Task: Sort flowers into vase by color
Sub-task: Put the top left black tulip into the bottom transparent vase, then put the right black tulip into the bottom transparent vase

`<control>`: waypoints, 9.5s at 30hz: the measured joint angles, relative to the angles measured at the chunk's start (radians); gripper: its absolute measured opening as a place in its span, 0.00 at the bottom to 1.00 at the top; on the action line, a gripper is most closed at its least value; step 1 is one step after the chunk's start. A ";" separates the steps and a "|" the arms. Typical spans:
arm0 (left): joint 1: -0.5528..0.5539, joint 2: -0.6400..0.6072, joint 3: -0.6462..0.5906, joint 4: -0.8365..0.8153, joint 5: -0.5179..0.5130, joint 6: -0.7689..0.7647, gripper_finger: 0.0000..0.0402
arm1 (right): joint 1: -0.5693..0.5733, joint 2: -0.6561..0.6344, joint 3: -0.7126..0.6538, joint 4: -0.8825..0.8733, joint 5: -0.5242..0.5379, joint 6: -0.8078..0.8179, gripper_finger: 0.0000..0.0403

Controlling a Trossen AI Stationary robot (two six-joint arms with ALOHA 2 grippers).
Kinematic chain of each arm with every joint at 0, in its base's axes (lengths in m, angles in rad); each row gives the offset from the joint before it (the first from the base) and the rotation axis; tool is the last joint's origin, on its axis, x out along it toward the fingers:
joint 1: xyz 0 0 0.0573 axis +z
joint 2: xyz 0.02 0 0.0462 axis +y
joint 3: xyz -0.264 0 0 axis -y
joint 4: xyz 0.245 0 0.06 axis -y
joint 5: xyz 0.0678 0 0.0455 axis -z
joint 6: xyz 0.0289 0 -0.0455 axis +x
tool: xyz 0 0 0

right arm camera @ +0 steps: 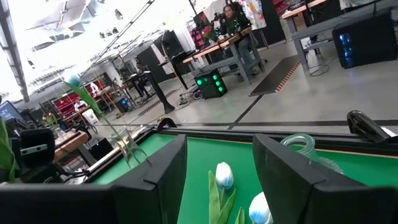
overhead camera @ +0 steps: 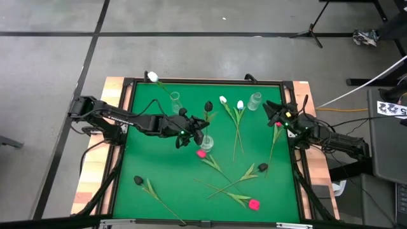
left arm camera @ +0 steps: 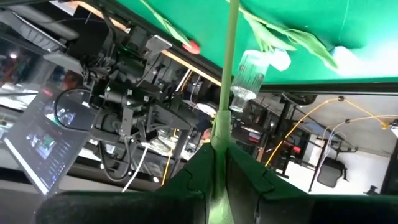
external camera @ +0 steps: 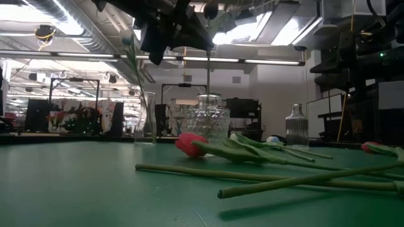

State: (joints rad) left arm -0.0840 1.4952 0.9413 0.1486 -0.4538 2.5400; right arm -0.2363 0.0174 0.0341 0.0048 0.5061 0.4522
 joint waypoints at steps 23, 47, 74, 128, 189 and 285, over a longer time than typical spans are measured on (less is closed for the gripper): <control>0.001 0.000 0.003 0.021 -0.002 -0.020 0.26 | 0.000 0.000 0.000 0.001 -0.083 -0.040 0.67; 0.015 0.000 0.065 0.777 -0.164 -0.320 0.38 | 0.000 0.000 0.002 0.362 -0.195 0.039 0.72; -0.078 -0.079 0.772 -0.296 -0.225 -1.978 0.38 | 0.004 0.840 0.840 -0.592 -0.831 -0.262 0.72; -0.417 -0.065 0.815 -1.026 -0.022 -2.762 0.38 | 0.785 1.637 0.853 -0.648 -0.491 0.034 0.36; 0.007 -0.088 0.518 -0.582 0.496 -2.867 0.38 | 0.716 1.657 1.666 -1.228 0.807 -1.483 0.04; 0.169 0.004 0.488 -0.374 0.510 -2.830 0.01 | 0.814 1.654 1.665 -0.880 0.837 -0.625 0.56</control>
State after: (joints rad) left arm 0.0853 1.4988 1.4292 -0.2251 0.0565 -0.2898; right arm 0.5772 1.6714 1.6994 -0.8755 1.3432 -0.1723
